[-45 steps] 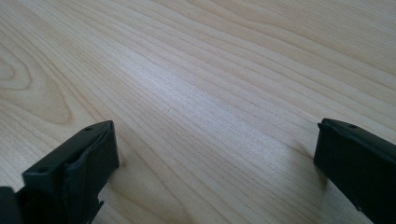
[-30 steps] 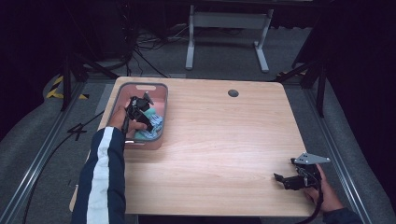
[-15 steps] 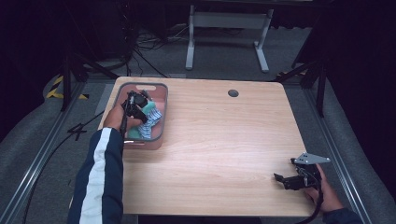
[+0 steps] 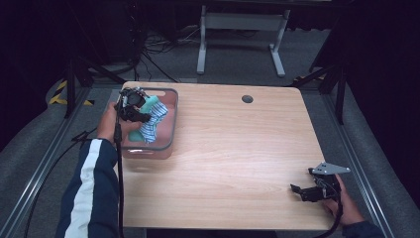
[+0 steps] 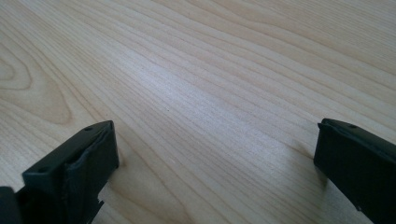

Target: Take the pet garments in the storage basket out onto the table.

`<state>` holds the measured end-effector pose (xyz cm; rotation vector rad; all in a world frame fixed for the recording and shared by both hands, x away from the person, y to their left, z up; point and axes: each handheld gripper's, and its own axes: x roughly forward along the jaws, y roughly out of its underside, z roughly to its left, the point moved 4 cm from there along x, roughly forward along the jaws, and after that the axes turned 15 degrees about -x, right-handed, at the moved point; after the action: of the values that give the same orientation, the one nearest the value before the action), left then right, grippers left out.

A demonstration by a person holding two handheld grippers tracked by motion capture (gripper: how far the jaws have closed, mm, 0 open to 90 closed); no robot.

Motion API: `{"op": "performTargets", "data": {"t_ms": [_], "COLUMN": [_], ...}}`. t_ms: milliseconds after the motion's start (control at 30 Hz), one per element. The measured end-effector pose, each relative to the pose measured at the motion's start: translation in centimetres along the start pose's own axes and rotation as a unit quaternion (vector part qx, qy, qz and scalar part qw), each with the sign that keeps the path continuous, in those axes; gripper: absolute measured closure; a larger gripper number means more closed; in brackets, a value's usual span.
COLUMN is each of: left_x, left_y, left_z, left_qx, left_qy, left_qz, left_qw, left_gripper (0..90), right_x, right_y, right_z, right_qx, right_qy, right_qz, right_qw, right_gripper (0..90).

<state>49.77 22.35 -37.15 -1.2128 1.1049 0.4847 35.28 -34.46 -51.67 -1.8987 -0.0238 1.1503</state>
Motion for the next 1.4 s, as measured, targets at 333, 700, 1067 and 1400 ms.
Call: {"op": "performTargets", "data": {"t_ms": [333,700,1067,1400], "left_x": [-3.0,-4.4,-3.4,-0.6], "left_y": [-0.4,-1.2,-2.0,-2.6], "left_z": [-1.9,-6.5,-10.8,-15.3], "left_qx": [0.027,0.083,0.140,0.181], "left_qy": [0.012,0.038,0.054,0.083], "left_qz": [-0.043,-0.066,-0.047,-0.019], "left_qw": [0.9986,0.9936,0.9875,0.9798], "left_gripper": [77.2,77.2,77.2,77.2], "right_x": [0.0,0.0,0.0,0.0], "right_y": [0.0,0.0,0.0,0.0], "right_z": [0.0,0.0,0.0,0.0], "right_qx": [0.000,0.000,0.000,0.000], "right_qy": [0.000,0.000,0.000,0.000], "right_qz": [0.000,0.000,0.000,0.000], "right_qw": [1.0000,1.0000,1.0000,1.0000], "right_gripper": [0.2,0.2,0.2,0.2]}}
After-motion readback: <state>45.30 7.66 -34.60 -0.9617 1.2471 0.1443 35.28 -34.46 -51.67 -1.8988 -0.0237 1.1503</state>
